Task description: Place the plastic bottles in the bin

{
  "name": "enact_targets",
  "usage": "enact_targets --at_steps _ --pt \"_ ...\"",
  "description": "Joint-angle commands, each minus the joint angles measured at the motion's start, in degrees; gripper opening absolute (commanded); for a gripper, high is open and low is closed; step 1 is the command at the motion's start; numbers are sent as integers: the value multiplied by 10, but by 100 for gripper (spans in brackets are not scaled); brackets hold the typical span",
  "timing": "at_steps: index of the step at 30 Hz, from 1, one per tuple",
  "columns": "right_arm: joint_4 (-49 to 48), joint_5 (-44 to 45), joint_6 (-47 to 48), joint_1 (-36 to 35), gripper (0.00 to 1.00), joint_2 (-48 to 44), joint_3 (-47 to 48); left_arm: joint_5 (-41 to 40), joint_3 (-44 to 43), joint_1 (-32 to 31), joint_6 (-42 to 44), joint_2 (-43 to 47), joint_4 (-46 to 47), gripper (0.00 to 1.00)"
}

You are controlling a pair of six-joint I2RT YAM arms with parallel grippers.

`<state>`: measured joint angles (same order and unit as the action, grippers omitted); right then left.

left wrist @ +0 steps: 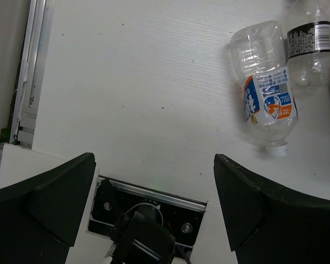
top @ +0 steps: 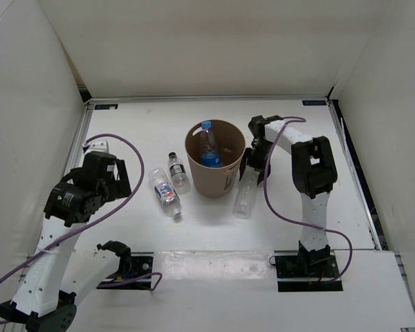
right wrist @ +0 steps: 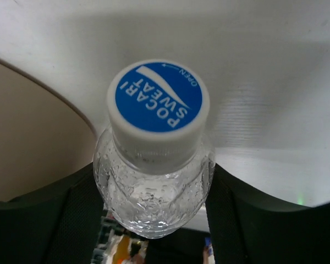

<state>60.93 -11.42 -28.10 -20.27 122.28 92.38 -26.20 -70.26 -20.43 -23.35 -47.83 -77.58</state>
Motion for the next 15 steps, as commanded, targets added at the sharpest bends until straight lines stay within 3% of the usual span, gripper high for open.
enact_targets --at_steps 1,3,11,15 --pt "-2 -29 9 10 66 -6 -13 16 7 -1 0 0 1 100" --pt "-3 -33 9 16 54 -6 -22 20 14 -1 -2 1 3 100" --pt "-2 -1 7 55 37 -61 -24 33 25 -1 -6 2 11 100" --pt "23 41 5 83 26 -96 55 41 36 -1 -6 5 24 100"
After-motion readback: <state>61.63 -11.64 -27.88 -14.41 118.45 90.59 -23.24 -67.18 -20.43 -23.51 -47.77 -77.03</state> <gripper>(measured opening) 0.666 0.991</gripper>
